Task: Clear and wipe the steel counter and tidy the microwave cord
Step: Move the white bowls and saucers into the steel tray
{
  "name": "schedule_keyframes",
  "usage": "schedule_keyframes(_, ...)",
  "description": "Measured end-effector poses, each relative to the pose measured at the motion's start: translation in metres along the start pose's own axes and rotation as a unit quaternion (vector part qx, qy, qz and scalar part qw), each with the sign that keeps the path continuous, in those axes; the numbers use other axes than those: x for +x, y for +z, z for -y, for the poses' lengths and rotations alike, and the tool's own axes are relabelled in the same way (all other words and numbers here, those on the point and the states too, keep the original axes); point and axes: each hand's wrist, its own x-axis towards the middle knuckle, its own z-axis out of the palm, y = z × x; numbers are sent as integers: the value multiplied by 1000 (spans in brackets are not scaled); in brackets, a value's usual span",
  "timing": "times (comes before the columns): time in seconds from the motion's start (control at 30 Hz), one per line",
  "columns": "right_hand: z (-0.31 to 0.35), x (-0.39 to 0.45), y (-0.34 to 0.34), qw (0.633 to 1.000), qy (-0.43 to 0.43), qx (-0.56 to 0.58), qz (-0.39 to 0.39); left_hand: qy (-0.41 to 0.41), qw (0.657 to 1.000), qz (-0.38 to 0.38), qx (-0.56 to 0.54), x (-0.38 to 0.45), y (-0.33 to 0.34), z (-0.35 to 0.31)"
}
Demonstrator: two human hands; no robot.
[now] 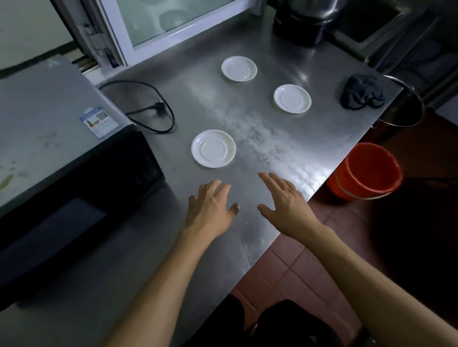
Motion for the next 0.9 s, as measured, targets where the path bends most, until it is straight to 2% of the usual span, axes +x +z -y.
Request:
schedule_keyframes(0.3,-15,68,2,998,-30,-13,59,-44,999,7,4,64,6,9)
schedule_keyframes(0.5,-57,119,-1,995,-51,8,88,-101,990,80,48,132,16,10)
schedule_keyframes(0.9,-109,241,-10,974,-191,44,113,-249,962,107,28,221,21,5)
